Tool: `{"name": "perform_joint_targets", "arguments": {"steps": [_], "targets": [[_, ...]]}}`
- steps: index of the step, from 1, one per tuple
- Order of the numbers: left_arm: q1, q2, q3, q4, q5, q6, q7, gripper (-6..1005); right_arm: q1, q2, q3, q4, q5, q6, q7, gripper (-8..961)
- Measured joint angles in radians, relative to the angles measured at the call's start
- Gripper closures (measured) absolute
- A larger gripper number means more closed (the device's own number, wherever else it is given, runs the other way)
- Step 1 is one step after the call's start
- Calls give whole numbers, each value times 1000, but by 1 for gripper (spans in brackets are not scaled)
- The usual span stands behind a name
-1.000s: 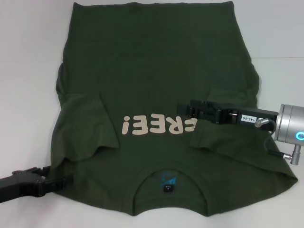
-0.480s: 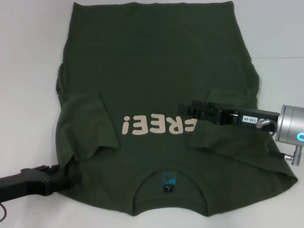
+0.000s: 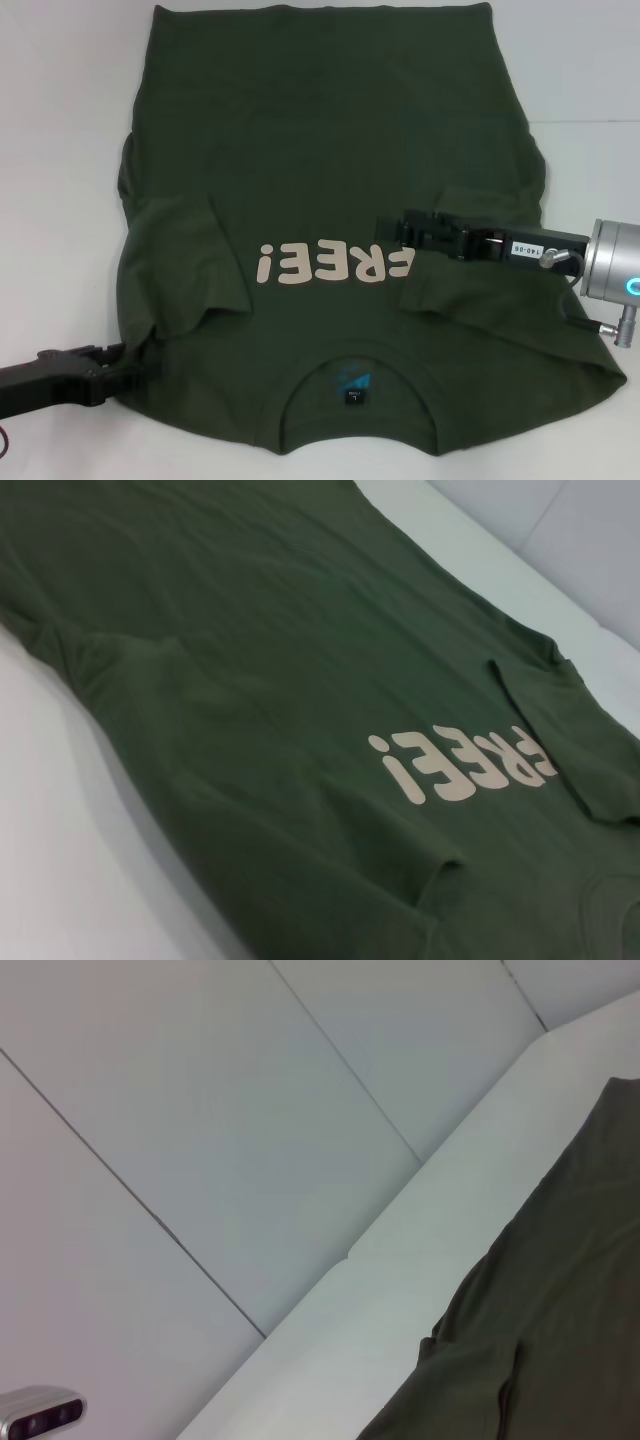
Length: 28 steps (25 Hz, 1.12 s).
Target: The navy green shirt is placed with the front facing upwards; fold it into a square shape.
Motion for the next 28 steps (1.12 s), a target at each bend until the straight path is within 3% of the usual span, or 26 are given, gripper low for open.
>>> {"name": "perform_joint_targets", "arguments": {"steps": [7,9,24,28], "targets": [[-2,-3,1,11,19,-18,-2,387,0,0,10,-3,1,-2,0,57],[-3,-3,2,12,19,-23,-5,616,0,0,10,-3,1,-1,0,57],[-10,-1,17,22,35,-28,-29,943,0,0,12,-7,1,0,1,57],[-15,6,10,34,36,42,-47,965,-4,-18,6,-7,-9,0,22,57]]}}
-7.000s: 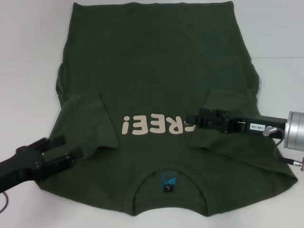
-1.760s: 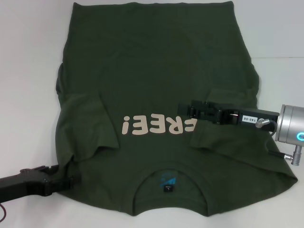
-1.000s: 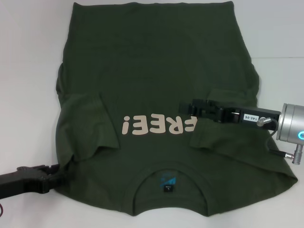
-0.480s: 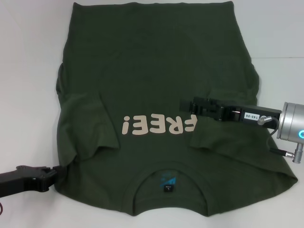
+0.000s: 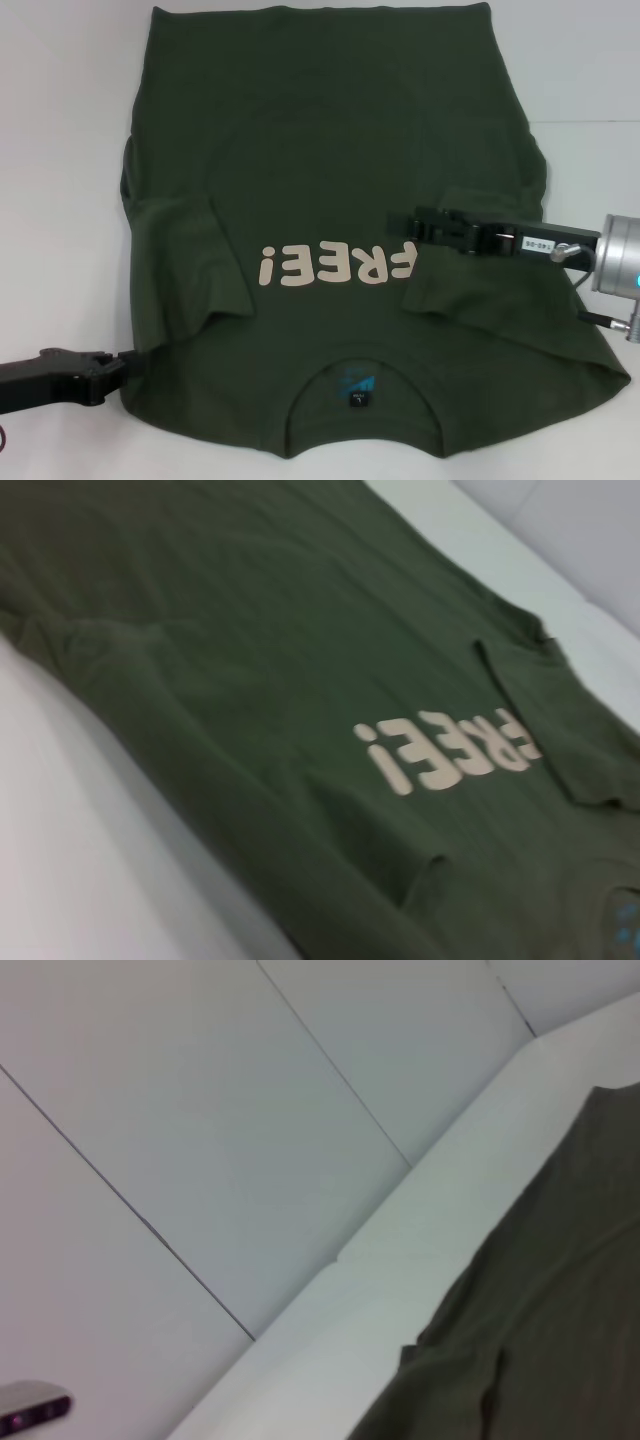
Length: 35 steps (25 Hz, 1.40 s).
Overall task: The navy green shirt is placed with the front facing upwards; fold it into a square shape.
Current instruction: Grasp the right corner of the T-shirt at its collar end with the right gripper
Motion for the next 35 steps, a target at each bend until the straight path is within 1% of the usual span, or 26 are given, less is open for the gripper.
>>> {"name": "perform_joint_targets", "arguments": {"steps": [1,5,8,9,10,11,12,13,18,23,25,27,30,35], "targets": [[-1,2,-2,10,0,22,-10,965,0,0,0,0,0,0,0,57],[1,3,-4,51,2,58,-55,965,-13,-29,-1,-2,-34,-4,51,58],[4,2,-6,68,4,60,-78,964,-23,-59,-1,-3,-83,-7,110,58],[4,2,-6,70,4,58,-84,964,-31,-79,1,-5,-118,-13,153,58],[4,2,-6,71,5,55,-89,964,-31,-79,1,-5,-118,-13,153,58],[4,1,-5,71,5,53,-91,964,-38,-90,3,-9,-138,-18,178,58],[3,2,-5,70,6,51,-96,964,-57,-108,4,-24,-160,-30,223,58],[3,2,-5,70,6,51,-96,964,-57,-108,4,-24,-160,-30,223,58],[2,2,-5,68,6,52,-108,964,-125,-145,5,-94,-199,-69,339,58],[1,-2,-5,63,6,50,-109,964,-190,-171,23,-153,-251,-88,429,58],[0,-3,-3,61,6,49,-109,964,-204,-179,46,-160,-291,-92,450,58],[-1,-3,-2,60,6,49,-109,964,-212,-181,79,-160,-334,-99,459,58],[-3,-4,-3,60,3,48,-109,963,-215,-181,125,-157,-390,-113,461,58],[-7,-5,0,59,2,46,-108,963,-216,-176,148,-150,-428,-115,462,58]]}}
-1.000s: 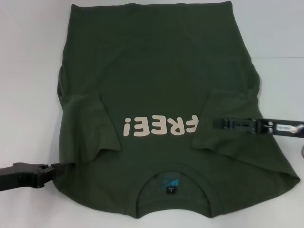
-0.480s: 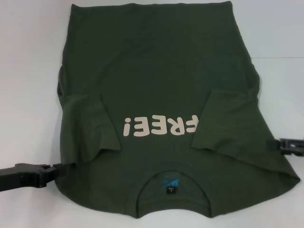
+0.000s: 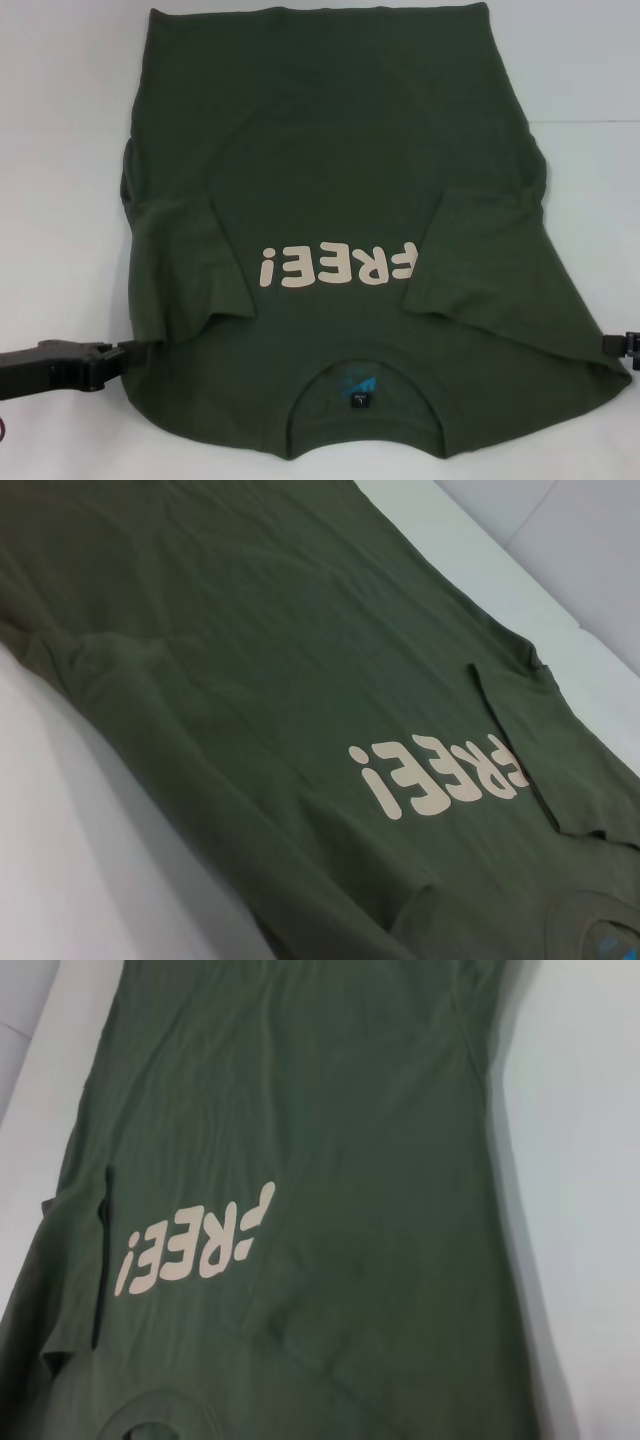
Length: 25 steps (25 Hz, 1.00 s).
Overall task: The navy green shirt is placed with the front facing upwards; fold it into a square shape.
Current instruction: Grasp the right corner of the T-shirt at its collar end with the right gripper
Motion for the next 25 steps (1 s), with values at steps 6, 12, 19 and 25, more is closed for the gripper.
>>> {"name": "perform_joint_targets", "arguments": {"steps": [6,12,19,25], "targets": [[-4,0,-1,0,0,-1,0,964,3,12,3,2,-24,8,2,59],[-6,2,-2,0,-2,-2,0,965,11,22,-5,5,-25,9,2,59],[-7,2,-1,0,-3,-7,0,965,23,24,-10,17,-31,-3,0,59],[-16,6,-3,-15,-2,-11,0,965,31,24,-1,17,-28,-32,-8,62]]}}
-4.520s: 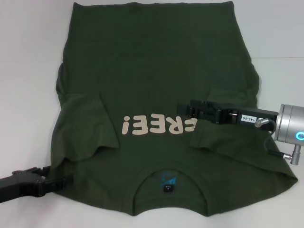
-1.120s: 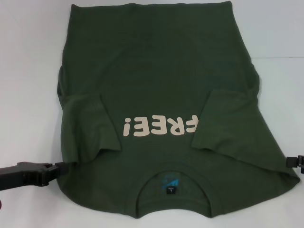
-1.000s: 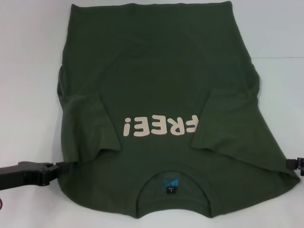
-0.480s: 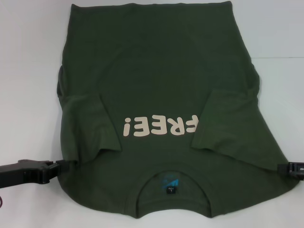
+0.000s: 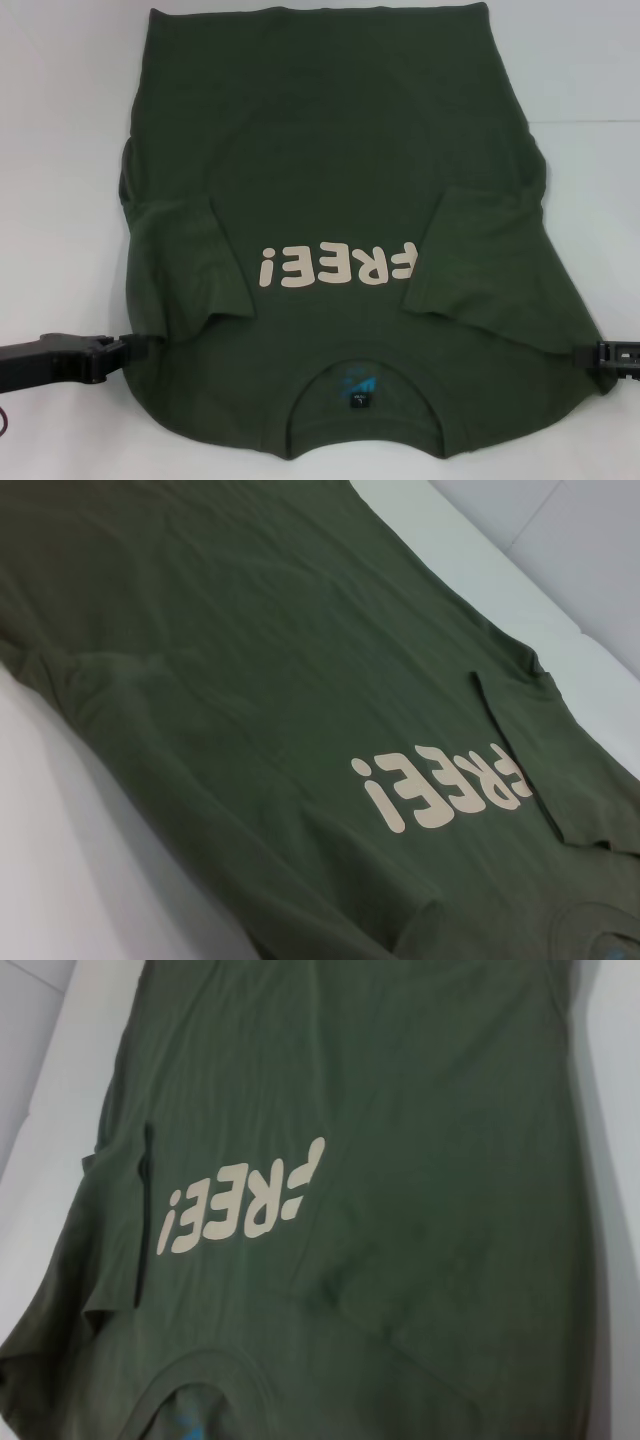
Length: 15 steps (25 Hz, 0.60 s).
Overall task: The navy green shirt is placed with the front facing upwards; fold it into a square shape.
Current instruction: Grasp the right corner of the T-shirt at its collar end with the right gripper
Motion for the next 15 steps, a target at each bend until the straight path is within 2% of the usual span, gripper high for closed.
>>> {"name": "perform_joint_targets", "arguments": {"steps": [15], "targets": [[-6,3,3,-11,-4,-19,0,966,15,8,-8,0,-22,-13,19,109]]}}
